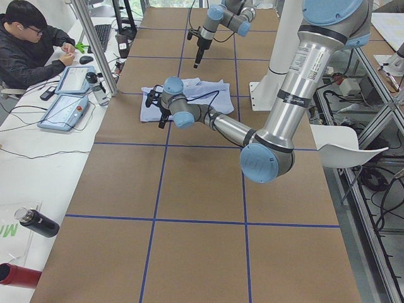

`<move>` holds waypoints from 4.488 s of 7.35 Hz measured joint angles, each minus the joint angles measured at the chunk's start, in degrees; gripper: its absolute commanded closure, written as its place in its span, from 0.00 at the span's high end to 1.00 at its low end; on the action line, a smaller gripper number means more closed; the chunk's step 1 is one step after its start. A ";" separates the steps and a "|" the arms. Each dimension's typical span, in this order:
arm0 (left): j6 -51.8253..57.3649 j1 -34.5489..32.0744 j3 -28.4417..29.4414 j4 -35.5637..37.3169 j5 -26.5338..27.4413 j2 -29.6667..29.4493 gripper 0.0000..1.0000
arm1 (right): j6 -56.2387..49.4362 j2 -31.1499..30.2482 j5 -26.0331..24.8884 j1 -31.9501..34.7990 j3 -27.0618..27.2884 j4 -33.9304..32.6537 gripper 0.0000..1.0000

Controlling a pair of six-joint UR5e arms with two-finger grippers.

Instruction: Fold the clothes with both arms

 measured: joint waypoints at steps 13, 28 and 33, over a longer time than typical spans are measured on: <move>11.26 -2.91 -3.96 1.35 -4.28 6.48 1.00 | -38.35 29.52 -11.52 -6.69 -47.21 -16.66 1.00; 11.24 -2.93 -4.02 1.40 -4.29 6.25 1.00 | -54.71 -6.03 -9.56 3.44 -1.37 -26.06 1.00; 11.17 -2.93 -4.02 1.43 -4.26 6.30 1.00 | -37.24 11.28 -1.28 3.96 -21.56 -11.93 1.00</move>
